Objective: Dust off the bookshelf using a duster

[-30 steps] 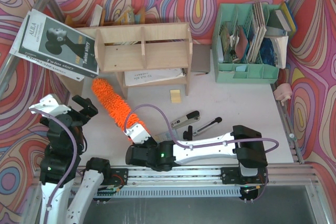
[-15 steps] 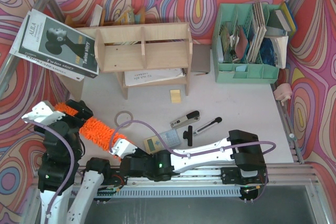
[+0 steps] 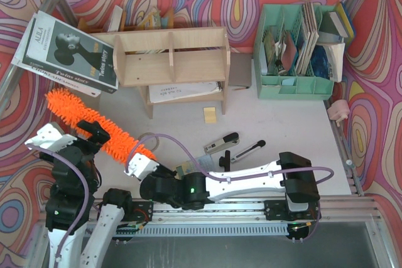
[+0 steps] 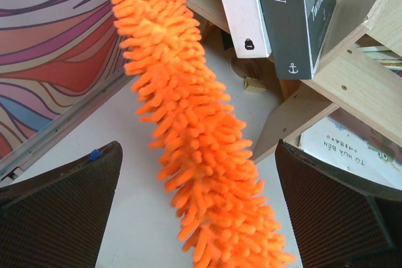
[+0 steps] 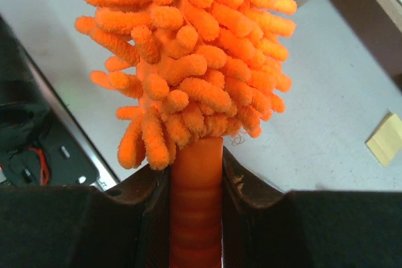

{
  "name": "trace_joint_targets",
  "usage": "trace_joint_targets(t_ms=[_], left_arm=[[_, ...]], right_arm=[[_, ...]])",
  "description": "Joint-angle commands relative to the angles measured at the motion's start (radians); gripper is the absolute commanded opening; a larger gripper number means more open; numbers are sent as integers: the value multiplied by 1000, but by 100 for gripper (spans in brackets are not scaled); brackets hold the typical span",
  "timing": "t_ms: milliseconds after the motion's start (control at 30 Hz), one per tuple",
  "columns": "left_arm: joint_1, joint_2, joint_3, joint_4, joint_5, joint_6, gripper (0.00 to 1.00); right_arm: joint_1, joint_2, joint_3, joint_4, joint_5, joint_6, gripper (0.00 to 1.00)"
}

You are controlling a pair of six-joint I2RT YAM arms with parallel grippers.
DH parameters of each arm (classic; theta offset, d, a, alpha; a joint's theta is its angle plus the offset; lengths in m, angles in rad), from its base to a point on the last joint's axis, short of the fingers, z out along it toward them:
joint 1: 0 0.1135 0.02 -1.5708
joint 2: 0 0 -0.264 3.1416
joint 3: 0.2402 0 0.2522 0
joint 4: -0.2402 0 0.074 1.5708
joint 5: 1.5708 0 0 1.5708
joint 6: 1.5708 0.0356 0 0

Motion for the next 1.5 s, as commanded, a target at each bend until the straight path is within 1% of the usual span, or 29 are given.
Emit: trace_joint_targets(t_ms=[0, 233, 400, 500, 633, 767, 967, 1067, 1200, 1333, 1367, 1467], left_arm=[[7, 0, -13, -2, -12, -8, 99], [7, 3, -13, -2, -11, -9, 98], [7, 10, -12, -2, -8, -8, 98], [7, 9, -10, -7, -14, -10, 99], [7, 3, -12, -4, -15, -9, 98], [7, 4, -12, -4, -13, -8, 99], [7, 3, -13, -3, -9, -8, 99], [7, 11, -11, -4, -4, -8, 98], [7, 6, -12, -3, -5, -10, 98], [7, 5, -12, -2, -5, -8, 99], [7, 8, -13, -2, -4, -9, 98], [7, 9, -12, -1, -3, -8, 98]], right_arm=[[-31, -47, 33, 61, 56, -6, 0], [-65, 37, 34, -31, -34, 70, 0], [-65, 88, 19, -47, -122, 103, 0], [-64, 123, 18, -72, -141, 122, 0], [-67, 142, 13, -84, -140, 126, 0], [-68, 134, 47, -91, -95, 93, 0], [-68, 37, 75, -34, -40, 3, 0], [-68, 11, 95, -27, -12, -15, 0], [-73, 31, 102, -35, 6, 1, 0], [-86, 79, 79, -54, -26, 40, 0], [-88, 114, 65, -76, -42, 75, 0], [-89, 137, 57, -101, -65, 106, 0]])
